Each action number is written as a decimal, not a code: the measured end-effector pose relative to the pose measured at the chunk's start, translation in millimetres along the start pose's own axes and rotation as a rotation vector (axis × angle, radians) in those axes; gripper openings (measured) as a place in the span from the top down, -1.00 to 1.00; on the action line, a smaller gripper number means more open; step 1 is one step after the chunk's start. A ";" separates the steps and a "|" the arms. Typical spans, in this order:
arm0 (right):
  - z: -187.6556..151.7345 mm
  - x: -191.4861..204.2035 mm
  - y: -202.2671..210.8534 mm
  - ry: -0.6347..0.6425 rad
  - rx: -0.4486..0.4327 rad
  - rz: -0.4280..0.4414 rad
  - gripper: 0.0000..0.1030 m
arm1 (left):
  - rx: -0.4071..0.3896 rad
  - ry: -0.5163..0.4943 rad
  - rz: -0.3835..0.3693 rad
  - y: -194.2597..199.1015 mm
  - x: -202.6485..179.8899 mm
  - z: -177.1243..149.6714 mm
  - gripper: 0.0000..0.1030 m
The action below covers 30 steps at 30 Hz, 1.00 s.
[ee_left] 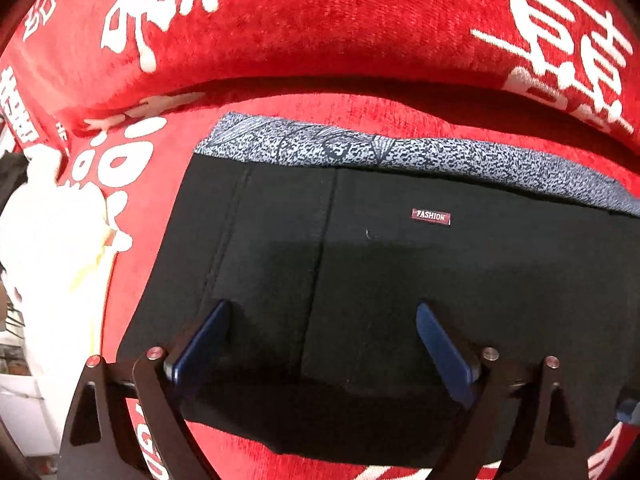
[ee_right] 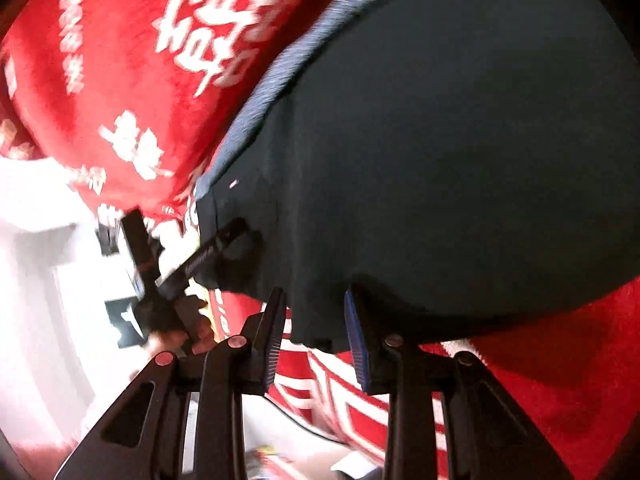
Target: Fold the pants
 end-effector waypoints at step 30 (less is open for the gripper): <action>-25.4 -45.6 75.0 0.082 -0.044 -0.209 0.90 | 0.000 -0.263 -0.209 58.3 -122.2 -78.2 -0.85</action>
Point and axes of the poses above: each gripper's, at about its wrist camera, not at the fingertips, and y roughly against the way its jaws point, x to its left, z to its top, the point moved 6 cm from there along -y, roughly the way its jaws point, and after that the axes turned 6 degrees about z, right-handed, at the moved point
